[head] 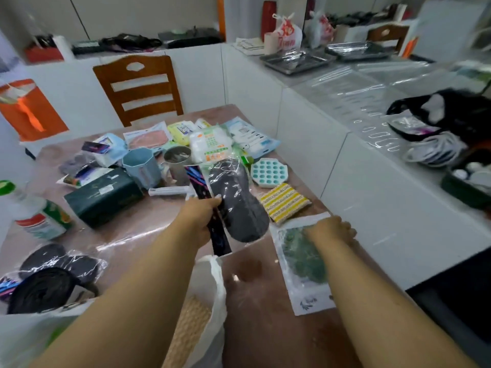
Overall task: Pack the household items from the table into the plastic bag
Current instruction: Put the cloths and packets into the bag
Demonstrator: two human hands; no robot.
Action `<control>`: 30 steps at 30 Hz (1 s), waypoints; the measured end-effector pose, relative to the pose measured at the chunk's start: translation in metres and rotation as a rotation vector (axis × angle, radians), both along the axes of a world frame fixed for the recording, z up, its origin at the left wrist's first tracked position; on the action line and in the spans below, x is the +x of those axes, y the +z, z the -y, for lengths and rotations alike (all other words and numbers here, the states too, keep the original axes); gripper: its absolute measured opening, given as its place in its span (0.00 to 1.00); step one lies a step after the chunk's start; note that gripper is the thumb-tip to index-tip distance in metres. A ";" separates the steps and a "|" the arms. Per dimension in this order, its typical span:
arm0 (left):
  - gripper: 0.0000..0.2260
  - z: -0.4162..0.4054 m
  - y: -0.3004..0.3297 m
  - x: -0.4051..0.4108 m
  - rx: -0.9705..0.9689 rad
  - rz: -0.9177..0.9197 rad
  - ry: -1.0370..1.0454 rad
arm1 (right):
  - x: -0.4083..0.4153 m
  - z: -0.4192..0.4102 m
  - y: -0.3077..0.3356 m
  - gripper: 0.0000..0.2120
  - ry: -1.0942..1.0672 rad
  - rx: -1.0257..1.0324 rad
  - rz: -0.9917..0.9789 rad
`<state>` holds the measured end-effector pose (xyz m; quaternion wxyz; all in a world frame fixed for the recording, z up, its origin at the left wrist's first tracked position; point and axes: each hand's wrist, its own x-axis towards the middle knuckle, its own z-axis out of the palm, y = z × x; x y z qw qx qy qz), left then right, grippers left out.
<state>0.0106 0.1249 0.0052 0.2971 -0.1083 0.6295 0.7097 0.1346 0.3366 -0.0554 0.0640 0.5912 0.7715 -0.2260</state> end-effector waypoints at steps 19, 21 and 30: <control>0.06 0.016 -0.036 0.011 -0.266 0.136 -0.018 | 0.020 -0.017 0.051 0.18 0.358 -0.121 -0.099; 0.08 0.020 -0.033 0.009 -0.257 0.137 -0.028 | 0.021 -0.019 0.079 0.16 0.283 -0.212 -0.369; 0.10 0.026 -0.029 0.015 0.180 0.275 -0.068 | -0.071 0.044 0.048 0.13 0.282 -0.462 -0.779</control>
